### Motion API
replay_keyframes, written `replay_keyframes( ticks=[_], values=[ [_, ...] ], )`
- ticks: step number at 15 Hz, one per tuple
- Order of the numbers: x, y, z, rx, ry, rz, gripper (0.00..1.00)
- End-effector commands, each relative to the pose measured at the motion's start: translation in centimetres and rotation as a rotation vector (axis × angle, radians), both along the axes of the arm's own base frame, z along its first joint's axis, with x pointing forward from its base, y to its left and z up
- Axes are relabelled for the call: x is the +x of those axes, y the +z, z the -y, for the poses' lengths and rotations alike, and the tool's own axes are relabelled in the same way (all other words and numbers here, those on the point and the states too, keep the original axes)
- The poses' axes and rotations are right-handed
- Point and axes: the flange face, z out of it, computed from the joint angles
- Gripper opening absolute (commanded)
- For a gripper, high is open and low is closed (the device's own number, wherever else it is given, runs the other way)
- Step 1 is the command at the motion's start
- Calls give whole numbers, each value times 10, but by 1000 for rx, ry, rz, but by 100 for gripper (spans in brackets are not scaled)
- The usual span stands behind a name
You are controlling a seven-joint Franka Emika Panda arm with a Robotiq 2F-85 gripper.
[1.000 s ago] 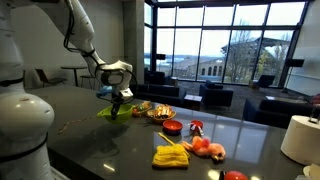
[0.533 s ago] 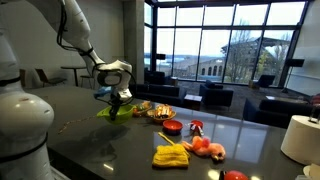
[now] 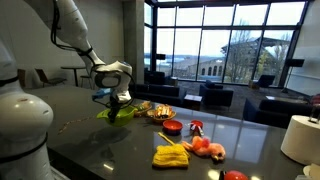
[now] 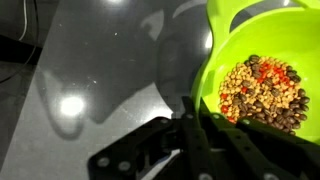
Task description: Shift the green bowl forward
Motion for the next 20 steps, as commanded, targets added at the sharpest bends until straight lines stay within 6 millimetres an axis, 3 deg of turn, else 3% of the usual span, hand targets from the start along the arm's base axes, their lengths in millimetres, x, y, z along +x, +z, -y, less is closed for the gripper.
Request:
replay_keyframes(
  ticks=[1, 12, 20],
  values=[
    [-9, 0, 1, 20, -25, 33, 1],
    [-7, -20, -2, 32, -45, 2, 1],
    [-6, -51, -2, 38, -38, -60, 1]
  ],
)
